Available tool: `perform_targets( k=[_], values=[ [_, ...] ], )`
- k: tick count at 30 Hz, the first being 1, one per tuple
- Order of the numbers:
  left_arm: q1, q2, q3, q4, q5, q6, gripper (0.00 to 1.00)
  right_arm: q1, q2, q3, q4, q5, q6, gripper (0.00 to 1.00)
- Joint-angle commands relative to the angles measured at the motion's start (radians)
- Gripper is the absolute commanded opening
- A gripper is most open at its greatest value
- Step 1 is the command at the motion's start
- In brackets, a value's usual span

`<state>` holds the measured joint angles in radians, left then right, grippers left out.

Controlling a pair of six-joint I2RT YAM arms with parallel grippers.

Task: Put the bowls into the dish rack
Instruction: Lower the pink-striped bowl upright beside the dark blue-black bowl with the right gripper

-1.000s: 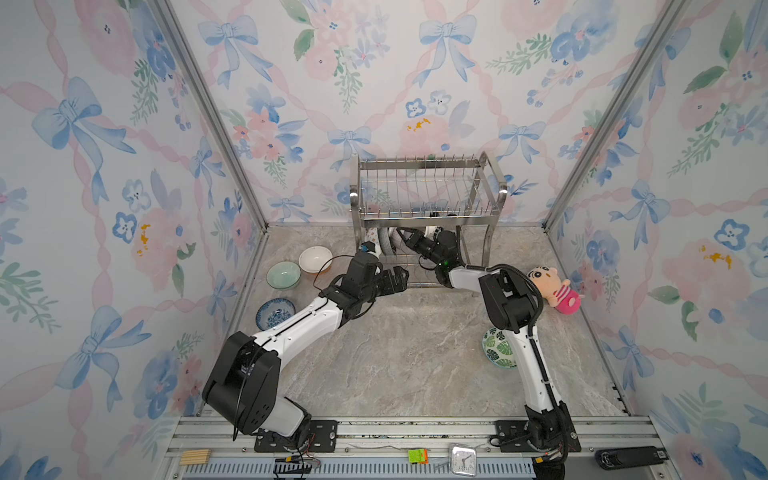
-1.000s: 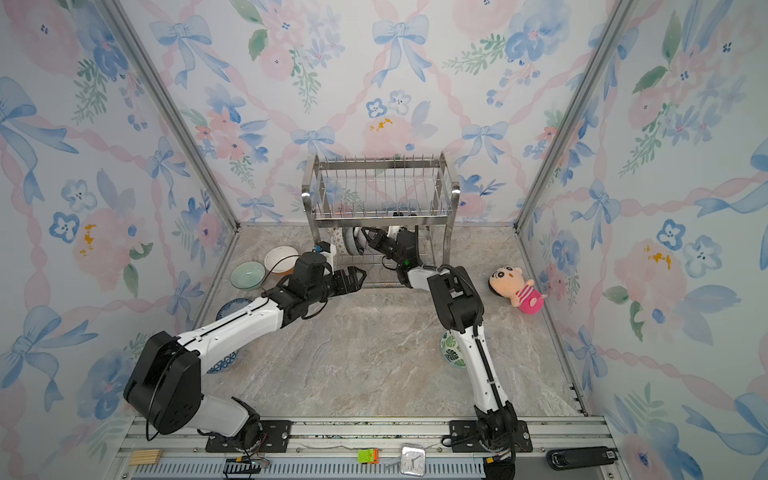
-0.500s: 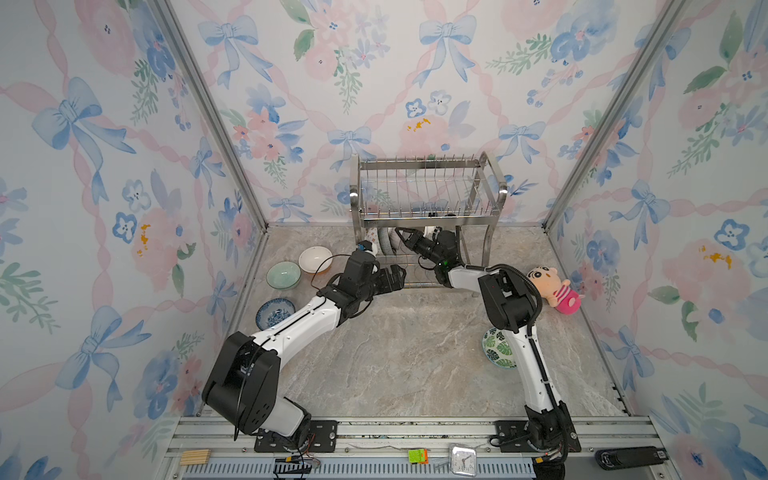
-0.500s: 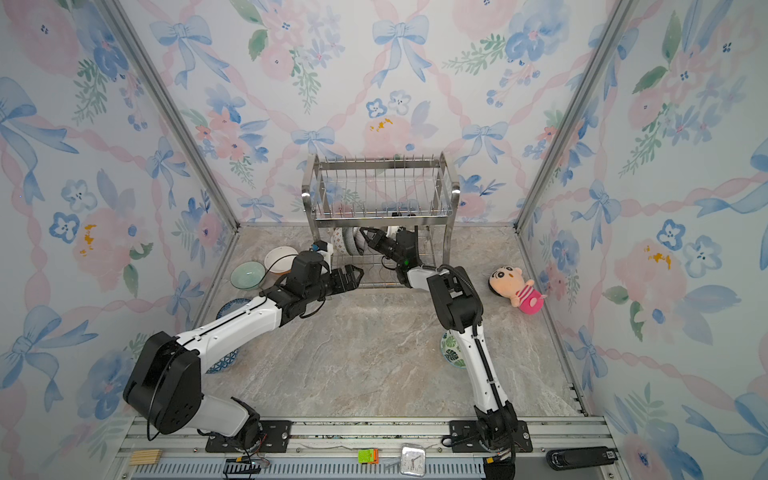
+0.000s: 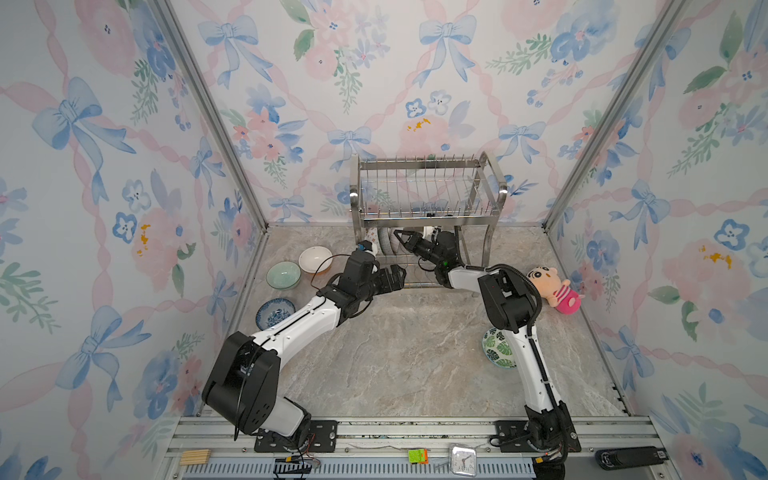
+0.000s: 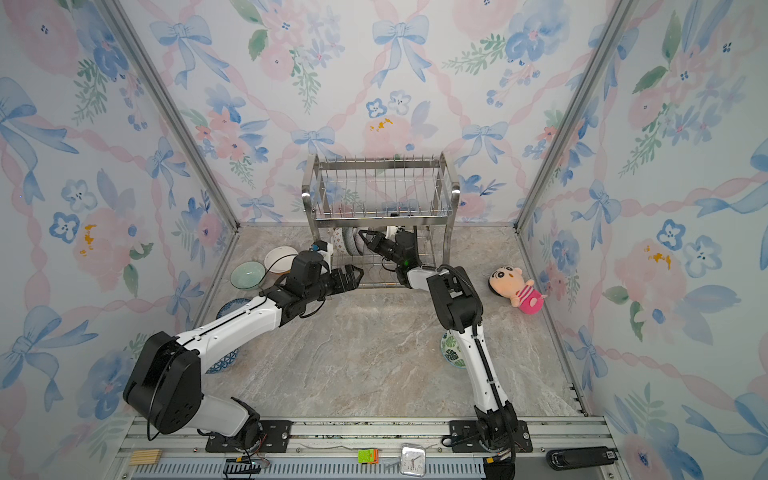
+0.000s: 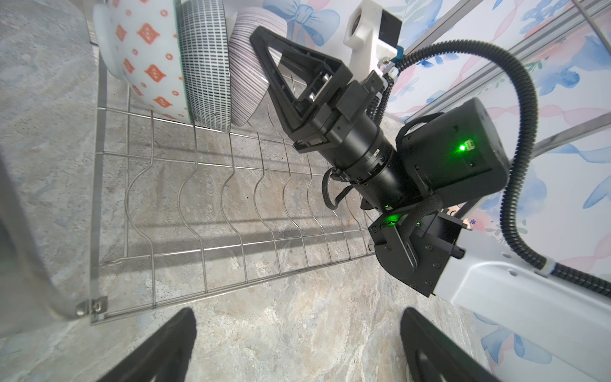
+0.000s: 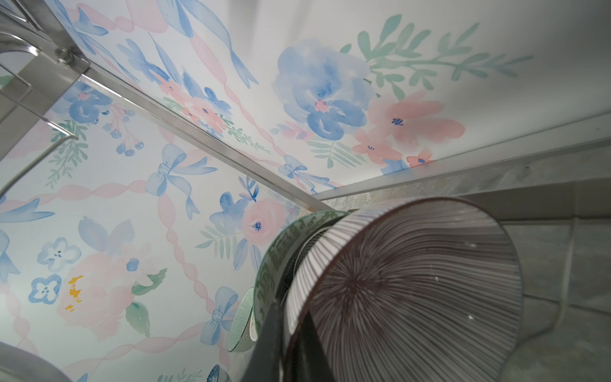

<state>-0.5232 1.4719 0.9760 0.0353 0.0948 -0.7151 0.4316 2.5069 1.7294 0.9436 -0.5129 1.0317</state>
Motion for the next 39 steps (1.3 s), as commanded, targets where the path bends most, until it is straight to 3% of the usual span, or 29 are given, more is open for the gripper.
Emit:
perform_targets(
  k=[1,39],
  values=[
    [0.006,-0.001,0.024,-0.011,0.017,-0.001,0.98,-0.006,-0.005,0.002,0.051,-0.017,-0.021,0.07],
    [0.010,0.000,0.024,-0.010,0.020,-0.001,0.98,-0.012,-0.049,-0.053,0.005,-0.030,-0.067,0.21]
  ],
)
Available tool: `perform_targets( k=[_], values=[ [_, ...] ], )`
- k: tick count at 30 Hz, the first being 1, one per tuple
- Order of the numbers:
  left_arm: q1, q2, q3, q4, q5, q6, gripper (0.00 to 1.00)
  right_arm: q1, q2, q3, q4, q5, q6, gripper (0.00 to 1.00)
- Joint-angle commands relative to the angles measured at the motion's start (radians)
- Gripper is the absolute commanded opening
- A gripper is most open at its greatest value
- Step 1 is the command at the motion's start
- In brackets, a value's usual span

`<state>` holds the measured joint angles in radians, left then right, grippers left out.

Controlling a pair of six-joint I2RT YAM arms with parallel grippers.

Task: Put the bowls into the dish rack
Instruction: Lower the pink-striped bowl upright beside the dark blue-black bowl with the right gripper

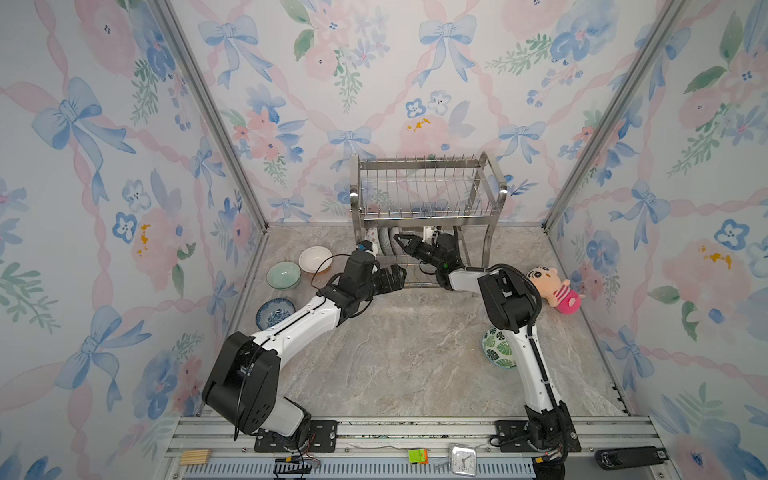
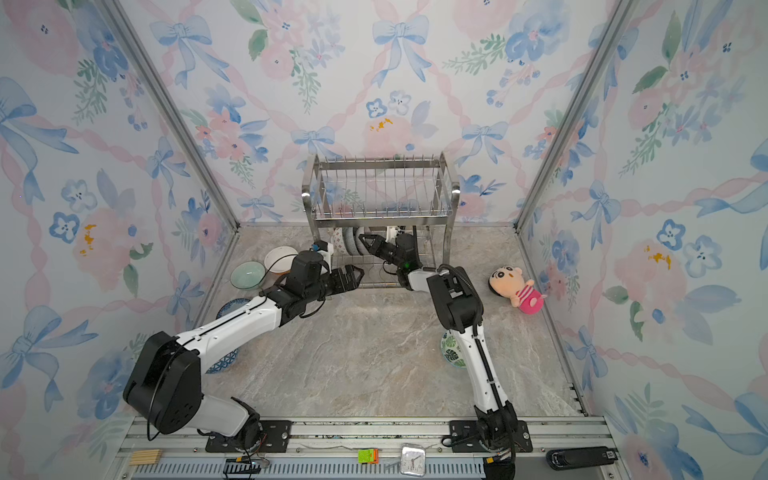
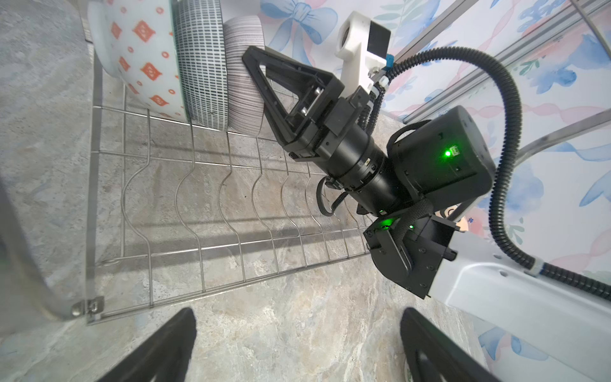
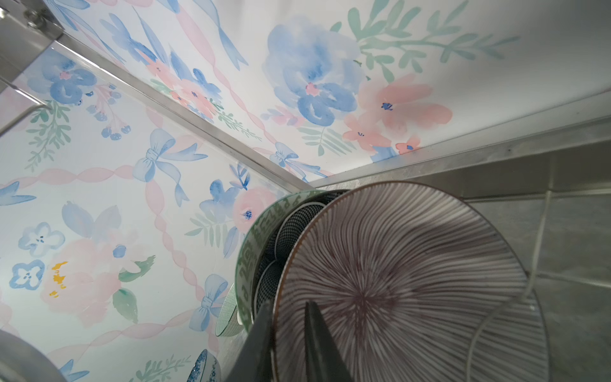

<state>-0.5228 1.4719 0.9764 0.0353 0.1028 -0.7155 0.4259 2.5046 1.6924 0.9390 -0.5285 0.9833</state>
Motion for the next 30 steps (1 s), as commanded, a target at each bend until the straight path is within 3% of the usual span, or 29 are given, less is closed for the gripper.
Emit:
perform_targets(
  k=[1,30],
  values=[
    [0.010,0.002,0.024,-0.010,0.015,-0.001,0.98,-0.006,-0.047,-0.018,0.009,-0.015,-0.018,0.21],
    [0.015,-0.012,0.021,-0.009,0.012,-0.002,0.98,-0.015,-0.134,-0.112,0.024,-0.004,-0.035,0.31]
  ],
)
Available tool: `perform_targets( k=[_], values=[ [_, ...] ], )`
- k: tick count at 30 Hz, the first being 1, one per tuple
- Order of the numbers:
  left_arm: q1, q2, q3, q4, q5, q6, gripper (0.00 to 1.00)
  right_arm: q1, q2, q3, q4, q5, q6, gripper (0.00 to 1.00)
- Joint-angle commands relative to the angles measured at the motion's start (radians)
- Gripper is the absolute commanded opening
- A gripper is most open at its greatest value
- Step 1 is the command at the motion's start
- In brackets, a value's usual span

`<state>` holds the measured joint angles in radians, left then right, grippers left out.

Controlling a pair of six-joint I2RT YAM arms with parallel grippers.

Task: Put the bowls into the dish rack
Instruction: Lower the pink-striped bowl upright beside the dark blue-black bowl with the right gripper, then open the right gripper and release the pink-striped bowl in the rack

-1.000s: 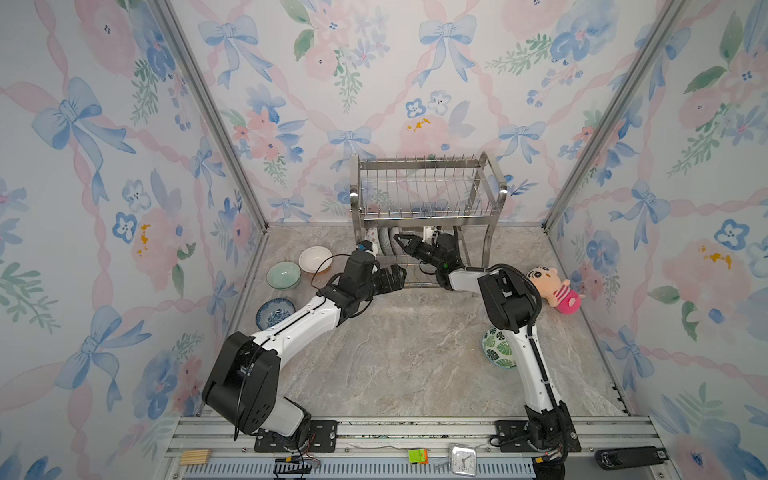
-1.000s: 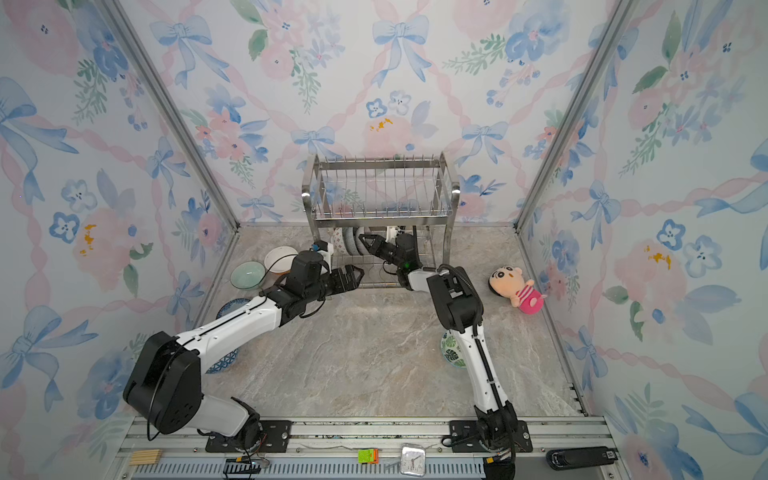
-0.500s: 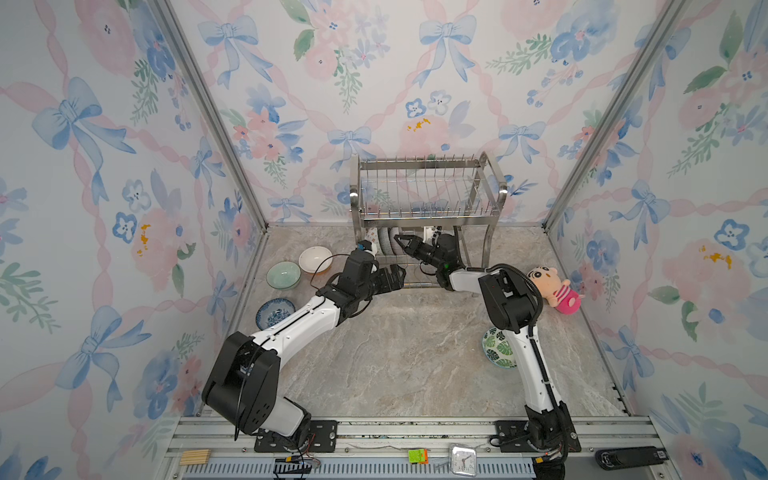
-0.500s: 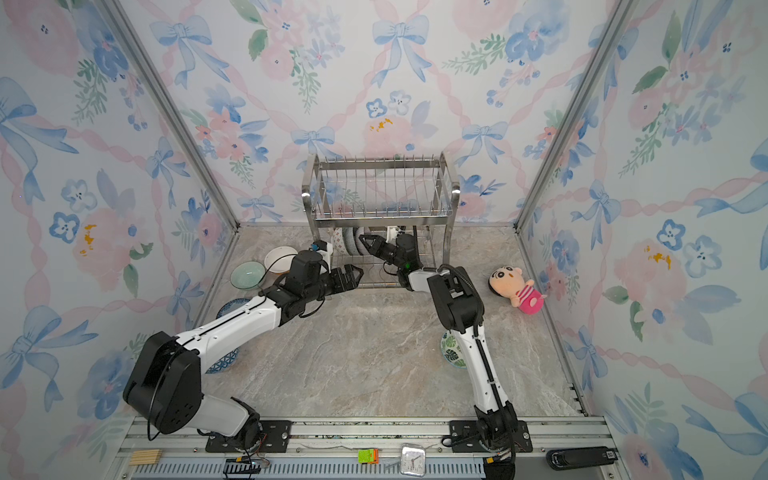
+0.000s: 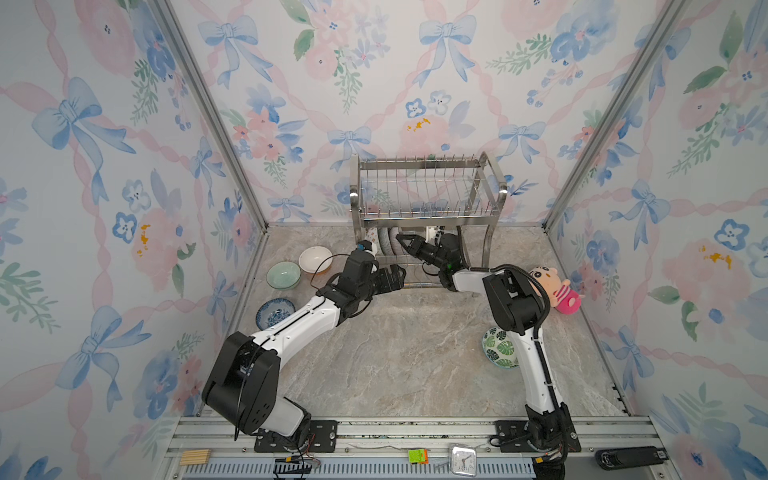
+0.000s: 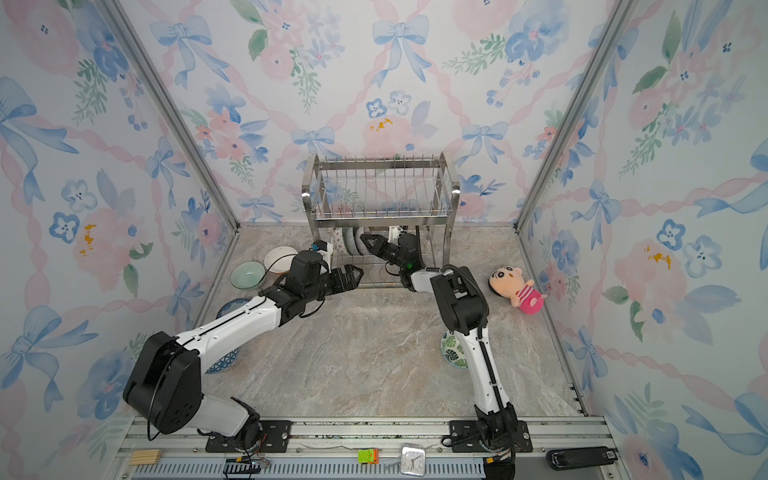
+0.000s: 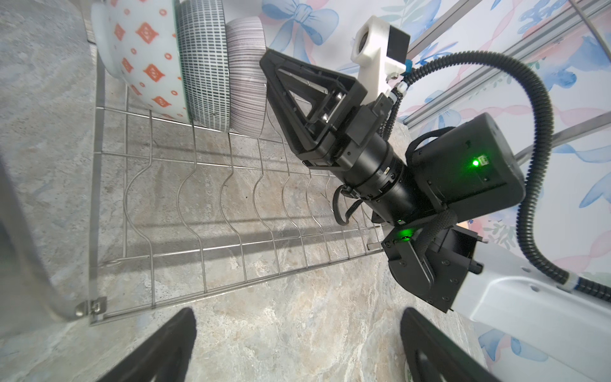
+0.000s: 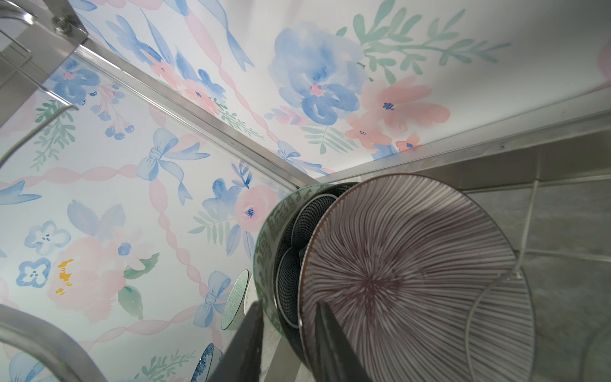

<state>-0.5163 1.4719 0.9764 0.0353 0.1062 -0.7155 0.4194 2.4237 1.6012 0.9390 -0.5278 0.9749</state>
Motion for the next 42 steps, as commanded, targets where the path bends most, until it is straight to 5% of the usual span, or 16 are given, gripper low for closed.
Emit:
perform_targets(
  k=[1,32,42],
  values=[
    [0.008,-0.013,0.021,-0.011,0.008,-0.001,0.98,-0.009,-0.055,-0.024,0.026,-0.003,-0.028,0.31],
    [0.033,-0.062,0.015,-0.004,0.015,0.001,0.98,-0.007,-0.274,-0.361,0.071,0.120,-0.126,0.42],
    [0.038,-0.083,0.005,-0.005,0.019,-0.001,0.98,0.021,-0.404,-0.455,-0.018,0.146,-0.213,0.53]
  ],
)
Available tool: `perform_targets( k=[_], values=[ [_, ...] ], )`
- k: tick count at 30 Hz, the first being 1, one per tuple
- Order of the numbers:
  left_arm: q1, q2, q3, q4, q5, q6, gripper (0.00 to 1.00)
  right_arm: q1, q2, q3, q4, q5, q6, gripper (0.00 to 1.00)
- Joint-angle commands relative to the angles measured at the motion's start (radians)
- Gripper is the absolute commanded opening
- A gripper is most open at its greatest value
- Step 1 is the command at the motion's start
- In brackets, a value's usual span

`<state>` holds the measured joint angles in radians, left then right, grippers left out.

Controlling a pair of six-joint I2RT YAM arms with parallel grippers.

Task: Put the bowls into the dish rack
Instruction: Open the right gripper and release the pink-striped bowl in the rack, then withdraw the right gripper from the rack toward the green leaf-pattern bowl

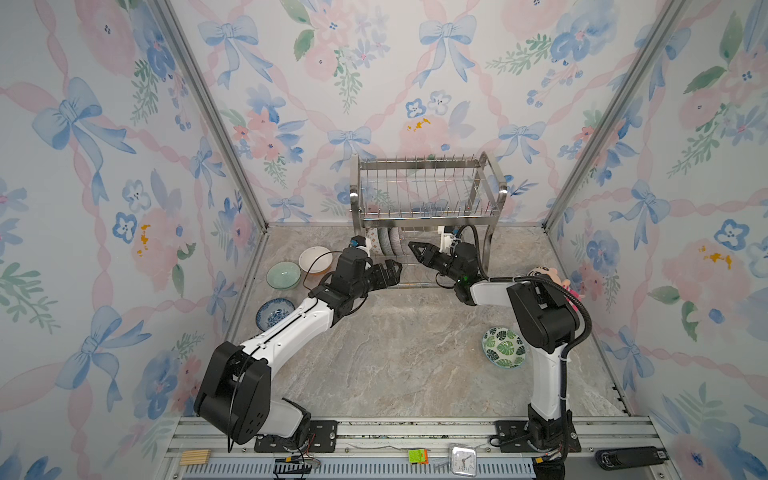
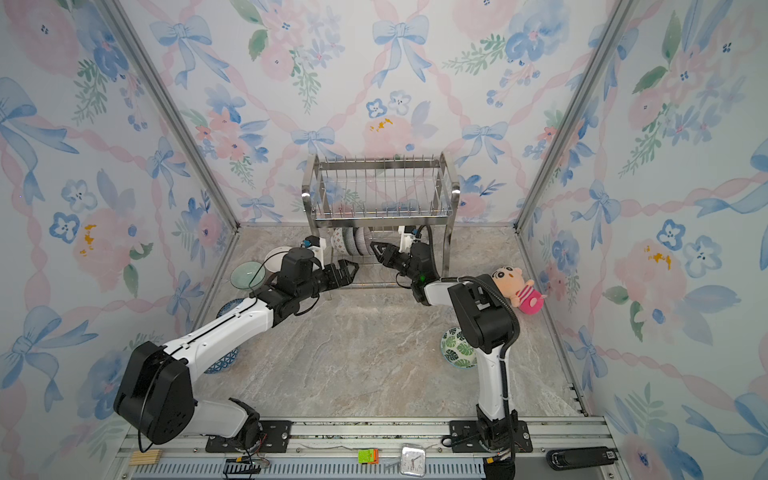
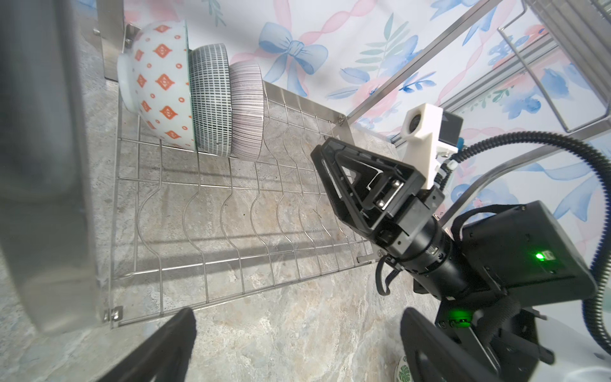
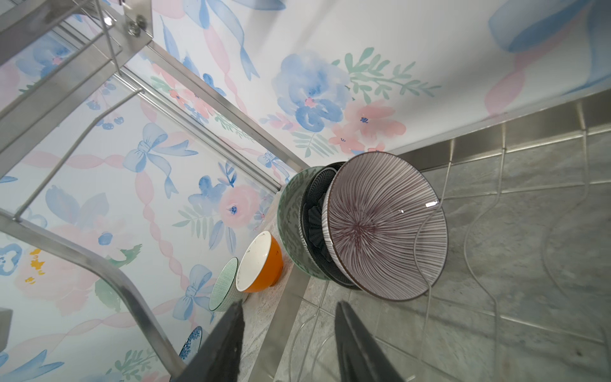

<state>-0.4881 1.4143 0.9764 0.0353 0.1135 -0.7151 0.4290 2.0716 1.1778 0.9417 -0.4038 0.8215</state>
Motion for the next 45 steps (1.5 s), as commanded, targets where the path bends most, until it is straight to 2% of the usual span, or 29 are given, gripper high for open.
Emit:
perform_targets(
  k=[1,9,11,14,16,17,23,29,32,37,40,45],
  values=[
    [0.010,-0.028,0.004,-0.004,0.011,-0.002,0.98,0.015,-0.062,-0.044,-0.026,0.026,-0.065,0.56],
    [0.021,-0.042,-0.001,-0.003,0.024,-0.014,0.98,0.030,-0.151,-0.111,-0.112,0.047,-0.111,0.60],
    [0.021,-0.045,-0.004,-0.002,0.029,-0.018,0.98,0.042,-0.183,-0.122,-0.163,0.064,-0.145,0.64],
    [0.025,-0.060,-0.007,-0.003,0.028,-0.016,0.98,0.069,-0.238,-0.127,-0.283,0.113,-0.238,0.75],
    [0.024,-0.077,-0.011,-0.009,0.015,-0.014,0.98,0.088,-0.272,-0.135,-0.343,0.142,-0.285,0.85],
    [0.023,-0.090,-0.012,-0.020,0.007,-0.015,0.98,0.096,-0.288,-0.140,-0.370,0.157,-0.304,0.97],
    [-0.061,-0.158,-0.019,-0.070,-0.110,0.032,0.98,0.115,-0.366,-0.178,-0.490,0.181,-0.364,0.97],
    [-0.061,-0.262,-0.154,-0.069,-0.132,-0.008,0.98,0.138,-0.478,-0.226,-0.658,0.269,-0.469,0.96],
    [-0.064,-0.322,-0.217,-0.068,-0.146,-0.015,0.98,0.160,-0.539,-0.230,-0.790,0.345,-0.525,0.96],
    [-0.092,-0.388,-0.296,-0.060,-0.148,-0.025,0.98,0.231,-0.639,-0.228,-1.017,0.578,-0.576,0.97],
    [-0.130,-0.396,-0.310,-0.053,-0.152,-0.016,0.98,0.255,-0.683,-0.211,-1.185,0.735,-0.543,0.97],
    [-0.195,-0.372,-0.325,-0.006,-0.135,-0.018,0.98,0.271,-0.770,-0.233,-1.391,0.899,-0.463,0.96]
  ],
)
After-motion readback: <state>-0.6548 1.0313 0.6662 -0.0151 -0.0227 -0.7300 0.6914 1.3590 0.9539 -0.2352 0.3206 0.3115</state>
